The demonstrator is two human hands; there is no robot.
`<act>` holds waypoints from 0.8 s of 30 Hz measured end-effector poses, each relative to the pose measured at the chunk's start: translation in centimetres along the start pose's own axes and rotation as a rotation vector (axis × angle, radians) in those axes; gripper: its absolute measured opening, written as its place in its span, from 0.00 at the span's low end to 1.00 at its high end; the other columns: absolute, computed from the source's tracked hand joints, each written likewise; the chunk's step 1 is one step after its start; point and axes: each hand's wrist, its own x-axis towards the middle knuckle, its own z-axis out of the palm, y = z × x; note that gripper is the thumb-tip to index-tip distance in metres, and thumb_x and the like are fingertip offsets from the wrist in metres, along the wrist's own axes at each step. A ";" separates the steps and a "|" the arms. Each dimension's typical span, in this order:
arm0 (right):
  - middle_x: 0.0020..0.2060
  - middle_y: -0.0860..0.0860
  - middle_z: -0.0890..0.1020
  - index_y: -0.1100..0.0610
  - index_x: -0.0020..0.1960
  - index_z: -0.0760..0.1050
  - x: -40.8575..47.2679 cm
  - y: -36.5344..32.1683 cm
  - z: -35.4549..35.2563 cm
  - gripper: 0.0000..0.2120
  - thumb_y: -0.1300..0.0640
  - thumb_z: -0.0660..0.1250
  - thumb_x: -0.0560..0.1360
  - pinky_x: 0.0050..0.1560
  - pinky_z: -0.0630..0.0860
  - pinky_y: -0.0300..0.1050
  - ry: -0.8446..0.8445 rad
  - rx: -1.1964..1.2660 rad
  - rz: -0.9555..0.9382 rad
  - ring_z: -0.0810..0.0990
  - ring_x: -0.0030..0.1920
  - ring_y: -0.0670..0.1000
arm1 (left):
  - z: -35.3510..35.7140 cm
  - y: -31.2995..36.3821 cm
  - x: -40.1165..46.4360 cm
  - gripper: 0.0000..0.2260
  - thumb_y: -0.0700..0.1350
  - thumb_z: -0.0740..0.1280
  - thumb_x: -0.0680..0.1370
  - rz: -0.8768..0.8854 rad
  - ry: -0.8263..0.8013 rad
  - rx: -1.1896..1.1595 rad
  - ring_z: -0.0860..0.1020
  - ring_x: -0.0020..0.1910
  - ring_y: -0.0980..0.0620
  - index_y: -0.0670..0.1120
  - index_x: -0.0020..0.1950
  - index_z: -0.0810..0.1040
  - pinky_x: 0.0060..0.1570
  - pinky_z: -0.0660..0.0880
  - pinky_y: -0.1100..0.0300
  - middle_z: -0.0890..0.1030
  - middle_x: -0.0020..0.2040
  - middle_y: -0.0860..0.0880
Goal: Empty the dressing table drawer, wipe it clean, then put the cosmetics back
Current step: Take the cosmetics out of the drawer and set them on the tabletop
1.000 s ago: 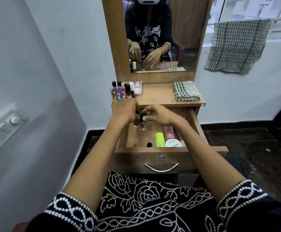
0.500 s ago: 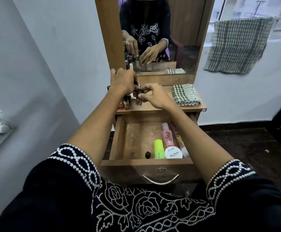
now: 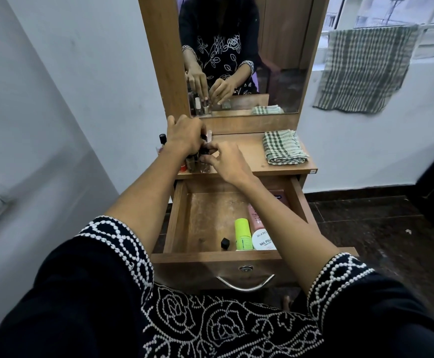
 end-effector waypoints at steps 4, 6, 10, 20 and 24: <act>0.49 0.56 0.83 0.59 0.58 0.78 0.0 0.1 0.5 0.14 0.59 0.70 0.73 0.44 0.75 0.44 0.044 0.006 0.005 0.80 0.43 0.50 | 0.5 -0.3 0.2 0.09 0.43 0.67 0.76 0.025 0.016 0.009 0.68 0.62 0.45 0.49 0.56 0.79 0.57 0.59 0.48 0.80 0.56 0.46; 0.46 0.56 0.84 0.60 0.56 0.79 0.0 0.4 0.6 0.13 0.62 0.71 0.72 0.46 0.79 0.49 0.016 0.050 0.031 0.83 0.44 0.52 | 0.7 -0.3 0.1 0.09 0.42 0.67 0.76 0.036 0.011 0.022 0.68 0.62 0.44 0.49 0.56 0.79 0.58 0.60 0.48 0.80 0.56 0.46; 0.45 0.55 0.84 0.60 0.52 0.81 -0.1 0.8 1.0 0.11 0.63 0.73 0.69 0.49 0.80 0.53 0.011 0.056 0.041 0.83 0.46 0.52 | 0.8 -0.4 0.1 0.10 0.41 0.67 0.76 0.042 0.020 0.029 0.68 0.62 0.44 0.48 0.57 0.79 0.58 0.60 0.48 0.80 0.57 0.45; 0.43 0.54 0.85 0.58 0.50 0.82 0.4 1.3 1.6 0.10 0.61 0.74 0.69 0.48 0.80 0.50 0.051 0.041 0.059 0.83 0.44 0.51 | 0.5 -0.6 0.4 0.12 0.41 0.64 0.79 0.055 0.018 0.074 0.67 0.63 0.44 0.50 0.61 0.78 0.59 0.59 0.48 0.79 0.59 0.45; 0.43 0.55 0.85 0.59 0.50 0.82 0.4 1.3 1.4 0.10 0.60 0.74 0.69 0.48 0.80 0.49 0.044 0.023 0.060 0.83 0.45 0.50 | 0.3 -0.4 0.1 0.12 0.41 0.63 0.79 0.060 0.060 0.056 0.67 0.62 0.44 0.49 0.61 0.78 0.58 0.59 0.49 0.79 0.58 0.43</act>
